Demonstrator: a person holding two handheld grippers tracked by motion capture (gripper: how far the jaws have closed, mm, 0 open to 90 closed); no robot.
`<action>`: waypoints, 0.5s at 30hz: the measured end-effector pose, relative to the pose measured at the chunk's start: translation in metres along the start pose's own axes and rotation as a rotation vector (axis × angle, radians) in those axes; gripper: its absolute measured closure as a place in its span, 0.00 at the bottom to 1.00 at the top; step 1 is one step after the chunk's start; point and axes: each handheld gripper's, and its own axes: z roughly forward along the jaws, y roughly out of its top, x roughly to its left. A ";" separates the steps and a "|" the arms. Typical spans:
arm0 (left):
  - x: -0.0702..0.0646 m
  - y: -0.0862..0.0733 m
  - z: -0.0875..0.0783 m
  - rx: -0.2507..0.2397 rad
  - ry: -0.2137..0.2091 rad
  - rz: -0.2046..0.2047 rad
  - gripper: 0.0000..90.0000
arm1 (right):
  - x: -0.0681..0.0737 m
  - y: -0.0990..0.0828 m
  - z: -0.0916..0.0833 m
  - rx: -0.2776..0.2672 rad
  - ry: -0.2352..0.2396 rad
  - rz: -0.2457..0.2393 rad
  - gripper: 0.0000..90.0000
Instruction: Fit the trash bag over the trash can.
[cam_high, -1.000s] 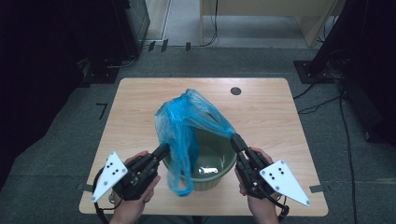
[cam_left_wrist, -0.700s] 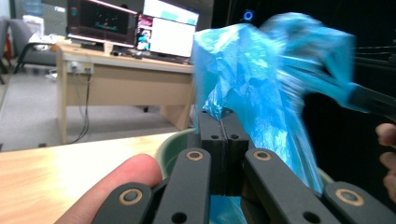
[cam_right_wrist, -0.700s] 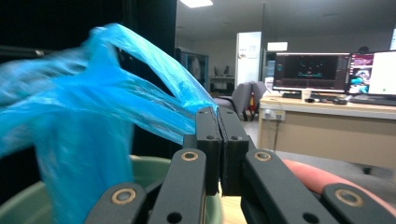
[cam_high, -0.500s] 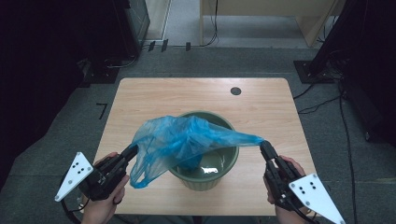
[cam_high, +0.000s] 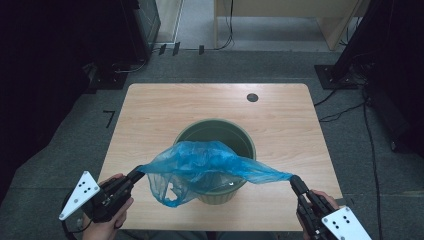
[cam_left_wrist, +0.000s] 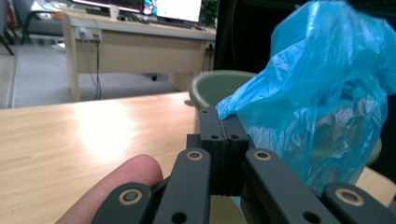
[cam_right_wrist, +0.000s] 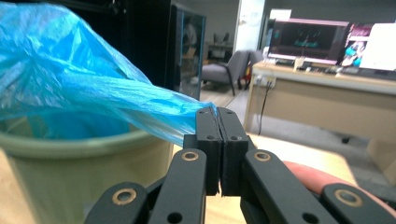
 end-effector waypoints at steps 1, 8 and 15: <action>0.000 -0.003 0.002 0.008 -0.002 0.000 1.00 | 0.000 -0.003 0.000 0.012 0.004 0.007 1.00; 0.001 -0.025 0.023 0.097 0.007 0.012 1.00 | -0.008 -0.039 0.024 0.155 0.067 0.116 1.00; 0.008 -0.031 0.044 0.127 0.056 0.015 1.00 | -0.009 -0.051 0.053 0.223 0.060 0.155 1.00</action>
